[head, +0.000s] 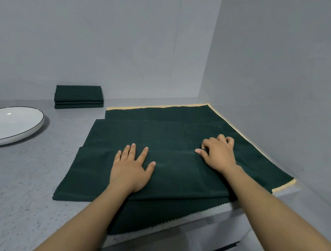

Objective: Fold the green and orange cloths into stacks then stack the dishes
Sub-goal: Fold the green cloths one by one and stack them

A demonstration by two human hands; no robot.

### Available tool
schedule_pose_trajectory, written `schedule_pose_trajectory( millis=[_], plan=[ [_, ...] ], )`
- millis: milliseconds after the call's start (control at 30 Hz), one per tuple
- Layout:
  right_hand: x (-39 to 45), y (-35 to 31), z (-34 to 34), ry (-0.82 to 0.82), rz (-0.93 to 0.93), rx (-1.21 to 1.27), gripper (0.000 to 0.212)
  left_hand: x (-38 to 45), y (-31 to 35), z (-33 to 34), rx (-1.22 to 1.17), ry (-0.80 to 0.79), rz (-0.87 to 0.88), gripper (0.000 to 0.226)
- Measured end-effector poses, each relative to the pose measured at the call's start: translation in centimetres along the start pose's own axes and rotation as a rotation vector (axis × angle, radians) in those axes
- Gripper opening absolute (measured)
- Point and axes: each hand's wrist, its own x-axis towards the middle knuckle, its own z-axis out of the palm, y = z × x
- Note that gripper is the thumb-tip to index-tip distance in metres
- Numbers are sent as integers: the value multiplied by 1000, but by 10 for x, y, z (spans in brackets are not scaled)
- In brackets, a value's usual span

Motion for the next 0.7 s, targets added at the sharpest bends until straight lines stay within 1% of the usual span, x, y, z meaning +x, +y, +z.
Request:
schedule_pose_trajectory(
  millis=[100, 200, 267, 300, 400, 467, 601, 701],
  plan=[
    [0, 11, -4, -14, 10, -83, 37, 1, 0, 0, 0, -7, -4, 64],
    [-1, 21, -6, -49, 5, -173, 48, 0, 0, -1, 0, -3, -12, 64],
    [-2, 26, -8, -74, 15, -161, 55, -1, 2, 0, -4, -2, -10, 64],
    [-2, 29, -8, -89, 24, -124, 53, -1, 2, 0, -4, -1, -10, 64],
    [-2, 36, -12, -121, 16, -35, 32, -1, 1, -1, -4, 0, -12, 64],
    [-2, 41, -15, -111, 42, -1, 27, -1, 1, -1, -2, 1, -12, 64],
    [-9, 44, -13, -71, 112, -97, 32, -1, 2, -1, 3, 1, -8, 64],
    [-13, 47, -10, -14, 181, -117, 40, -1, 1, -2, 4, 4, -10, 64]
  ],
)
